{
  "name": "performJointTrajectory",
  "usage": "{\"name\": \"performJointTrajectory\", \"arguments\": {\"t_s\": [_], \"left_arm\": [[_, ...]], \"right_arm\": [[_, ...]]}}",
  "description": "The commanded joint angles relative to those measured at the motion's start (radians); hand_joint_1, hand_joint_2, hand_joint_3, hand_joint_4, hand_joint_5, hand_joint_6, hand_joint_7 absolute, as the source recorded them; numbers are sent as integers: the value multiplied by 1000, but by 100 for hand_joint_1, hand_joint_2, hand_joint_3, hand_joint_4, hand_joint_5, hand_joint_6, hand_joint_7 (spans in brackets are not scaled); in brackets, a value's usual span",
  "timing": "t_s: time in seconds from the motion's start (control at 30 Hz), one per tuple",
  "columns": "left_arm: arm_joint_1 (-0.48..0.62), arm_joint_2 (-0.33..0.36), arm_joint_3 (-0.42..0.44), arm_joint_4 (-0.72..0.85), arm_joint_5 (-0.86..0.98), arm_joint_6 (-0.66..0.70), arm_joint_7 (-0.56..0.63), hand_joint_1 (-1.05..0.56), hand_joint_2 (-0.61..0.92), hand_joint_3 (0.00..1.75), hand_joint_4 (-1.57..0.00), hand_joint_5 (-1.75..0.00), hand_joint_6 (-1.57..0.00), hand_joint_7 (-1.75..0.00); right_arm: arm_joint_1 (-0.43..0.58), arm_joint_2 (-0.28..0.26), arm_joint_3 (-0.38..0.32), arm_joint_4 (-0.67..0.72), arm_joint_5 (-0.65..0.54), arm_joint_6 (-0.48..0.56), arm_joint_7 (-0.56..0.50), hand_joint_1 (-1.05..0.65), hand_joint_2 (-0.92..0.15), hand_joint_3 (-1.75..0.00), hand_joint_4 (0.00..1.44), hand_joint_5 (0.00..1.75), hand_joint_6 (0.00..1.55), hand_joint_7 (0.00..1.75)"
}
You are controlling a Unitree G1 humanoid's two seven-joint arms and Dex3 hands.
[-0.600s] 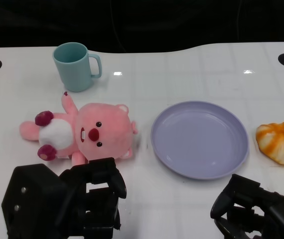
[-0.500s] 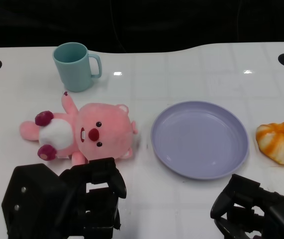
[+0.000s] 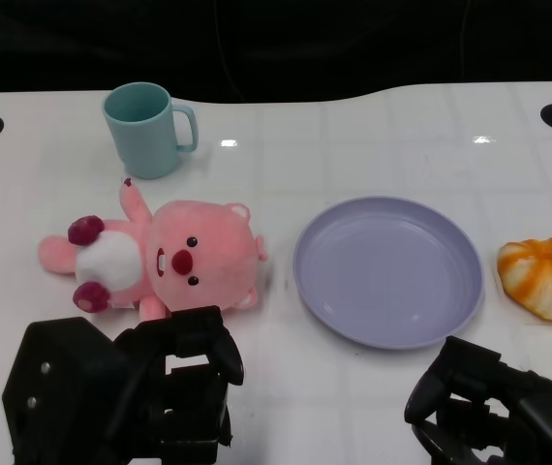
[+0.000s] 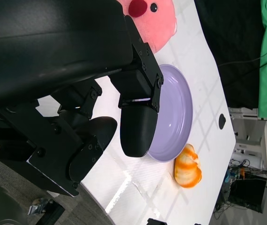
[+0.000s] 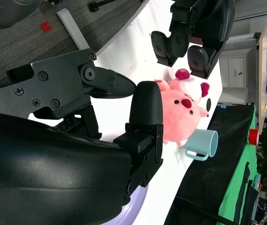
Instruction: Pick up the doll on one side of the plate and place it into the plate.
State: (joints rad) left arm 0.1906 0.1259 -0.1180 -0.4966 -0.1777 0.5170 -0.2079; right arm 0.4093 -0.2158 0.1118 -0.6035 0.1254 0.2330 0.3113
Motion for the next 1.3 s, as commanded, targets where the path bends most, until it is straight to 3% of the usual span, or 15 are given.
{"name": "performJointTrajectory", "arguments": {"t_s": [0.03,0.47,0.8,1.0,1.13,1.3], "left_arm": [[-4,14,10,4,4,-10,-1,-5,38,150,-92,-175,-85,-158],[-5,3,35,21,-21,-35,-8,-6,37,148,-89,-174,-84,-153],[-14,8,66,51,-5,-162,-7,-7,43,134,-73,-149,-71,-124],[-27,30,89,43,16,-208,-5,-14,55,96,-65,-113,-67,-84],[-38,60,94,34,49,-245,-7,-28,86,31,-49,-100,-65,-48],[-70,129,98,45,120,-307,-30,-44,92,20,-37,-79,-57,-30]], "right_arm": [[3,-8,-8,-8,5,5,-6,-23,-87,-61,65,175,46,164],[-3,-7,-1,-6,-1,4,-11,-23,-87,-61,65,175,46,164],[-9,-2,12,-4,-7,7,-16,-24,-87,-61,66,175,46,165],[-9,1,21,-9,-12,10,-21,-24,-87,-61,65,175,46,165],[-9,2,23,-11,-10,6,-23,-24,-87,-61,65,175,46,165],[-12,2,21,-12,-6,14,-25,-23,-87,-61,65,175,46,165]]}}
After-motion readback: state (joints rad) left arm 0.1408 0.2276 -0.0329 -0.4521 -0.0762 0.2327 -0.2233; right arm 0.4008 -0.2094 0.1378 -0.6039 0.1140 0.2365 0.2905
